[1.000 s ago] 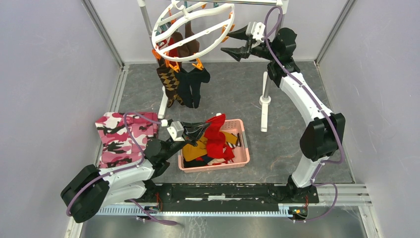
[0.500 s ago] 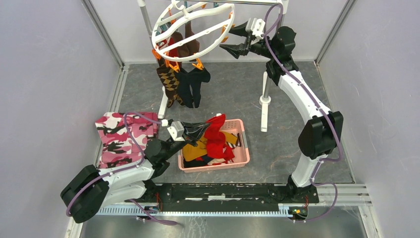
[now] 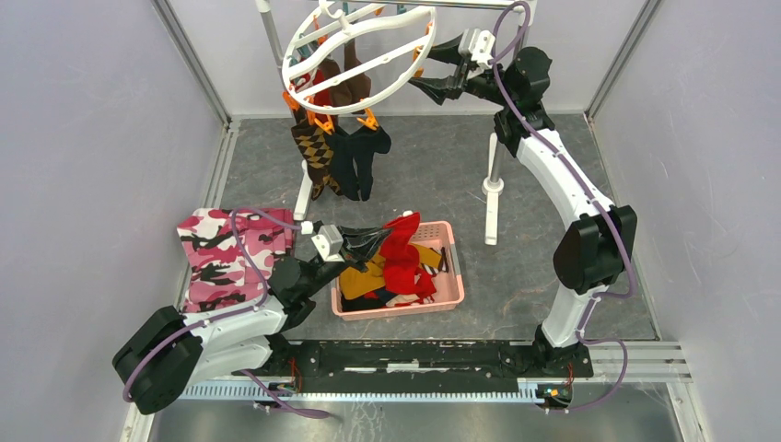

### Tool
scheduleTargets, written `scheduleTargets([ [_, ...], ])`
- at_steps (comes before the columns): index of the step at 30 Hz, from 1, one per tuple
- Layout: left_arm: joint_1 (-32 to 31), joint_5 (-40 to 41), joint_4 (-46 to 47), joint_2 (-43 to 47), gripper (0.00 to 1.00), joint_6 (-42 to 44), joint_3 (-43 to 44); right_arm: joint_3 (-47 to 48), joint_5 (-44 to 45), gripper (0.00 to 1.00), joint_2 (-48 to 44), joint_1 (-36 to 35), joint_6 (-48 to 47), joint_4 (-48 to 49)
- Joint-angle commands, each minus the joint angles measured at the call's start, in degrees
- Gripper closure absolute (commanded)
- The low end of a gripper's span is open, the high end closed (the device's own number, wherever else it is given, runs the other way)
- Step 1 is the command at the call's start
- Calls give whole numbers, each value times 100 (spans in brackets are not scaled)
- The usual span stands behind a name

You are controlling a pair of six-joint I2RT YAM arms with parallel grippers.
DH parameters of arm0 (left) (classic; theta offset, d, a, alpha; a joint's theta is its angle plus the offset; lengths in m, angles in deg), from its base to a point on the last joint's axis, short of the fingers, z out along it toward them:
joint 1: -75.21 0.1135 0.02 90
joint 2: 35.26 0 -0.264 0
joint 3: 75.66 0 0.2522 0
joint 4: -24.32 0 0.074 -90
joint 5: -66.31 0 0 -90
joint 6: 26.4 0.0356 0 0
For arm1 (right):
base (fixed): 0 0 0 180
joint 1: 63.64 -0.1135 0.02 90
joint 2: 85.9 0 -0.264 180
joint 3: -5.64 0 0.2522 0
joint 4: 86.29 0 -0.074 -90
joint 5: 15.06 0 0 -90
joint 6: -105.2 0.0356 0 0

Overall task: Clip the socks to the hanger
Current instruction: Open the clamp at the hanger.

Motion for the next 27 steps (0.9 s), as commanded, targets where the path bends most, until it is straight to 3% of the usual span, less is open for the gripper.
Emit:
scheduleTargets([
  [1, 21, -93, 203, 26, 98, 79, 201, 270, 21, 38, 7, -23, 240, 268],
  [16, 21, -97, 203, 50, 98, 67, 184, 329, -93, 49, -27, -23, 294, 294],
  [21, 21, -100, 202, 60, 98, 56, 191, 323, -143, 60, -55, -17, 300, 312],
  [27, 21, -106, 216, 73, 98, 32, 192, 300, -216, 85, -93, -22, 369, 373],
])
